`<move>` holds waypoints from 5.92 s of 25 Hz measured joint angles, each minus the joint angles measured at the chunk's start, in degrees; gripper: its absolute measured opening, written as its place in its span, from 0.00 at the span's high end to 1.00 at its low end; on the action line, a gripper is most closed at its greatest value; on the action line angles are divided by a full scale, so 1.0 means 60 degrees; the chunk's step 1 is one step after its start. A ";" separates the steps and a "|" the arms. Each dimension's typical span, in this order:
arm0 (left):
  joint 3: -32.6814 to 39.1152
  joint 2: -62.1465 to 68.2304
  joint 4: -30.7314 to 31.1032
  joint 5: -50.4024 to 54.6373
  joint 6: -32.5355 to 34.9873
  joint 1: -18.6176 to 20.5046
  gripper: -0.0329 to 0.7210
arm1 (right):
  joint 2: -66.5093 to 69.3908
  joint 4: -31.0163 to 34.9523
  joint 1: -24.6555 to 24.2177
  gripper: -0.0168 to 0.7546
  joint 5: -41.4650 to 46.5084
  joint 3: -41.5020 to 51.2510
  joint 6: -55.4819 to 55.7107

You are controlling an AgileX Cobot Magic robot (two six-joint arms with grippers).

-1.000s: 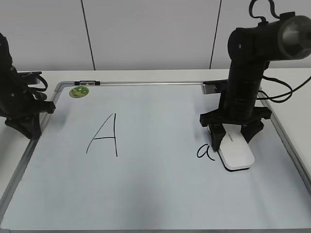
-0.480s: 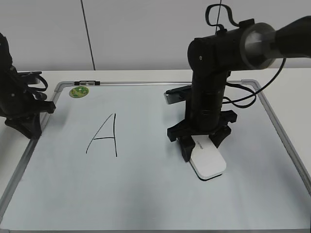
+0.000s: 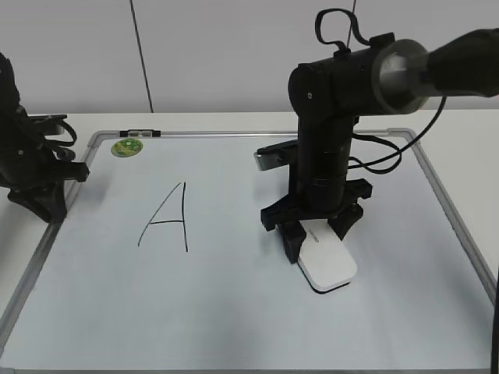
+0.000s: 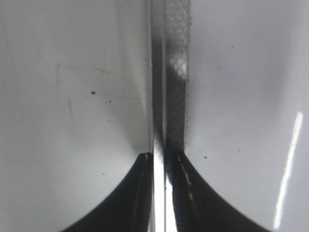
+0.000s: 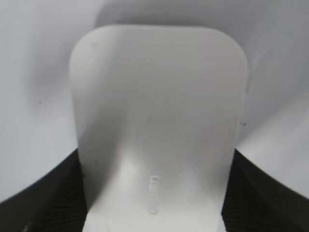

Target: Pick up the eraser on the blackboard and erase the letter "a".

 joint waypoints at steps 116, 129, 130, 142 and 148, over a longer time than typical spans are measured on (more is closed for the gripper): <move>-0.0163 0.0060 -0.0075 0.0074 0.0065 0.0000 0.78 | -0.0286 0.0166 -0.4662 0.12 0.0411 -0.0728 -0.0764; -0.0965 -0.0880 0.0464 0.1518 -0.0099 0.0000 0.05 | -0.1499 0.0000 -0.4662 0.12 0.0467 -0.0729 -0.0711; -0.0980 -0.0951 0.0464 0.1688 -0.0116 0.0000 0.06 | -0.1592 0.0000 -0.4662 0.12 0.0467 -0.0724 -0.0711; -0.0980 -0.2438 0.0572 0.2394 -0.0505 -0.0152 0.40 | -0.4451 0.0179 -0.4662 0.30 0.0521 0.0848 -0.0586; -0.0245 -0.4549 0.1947 0.2380 -0.1339 -0.1053 0.48 | -0.6169 0.0284 -0.4662 0.32 0.0521 0.2835 -0.0603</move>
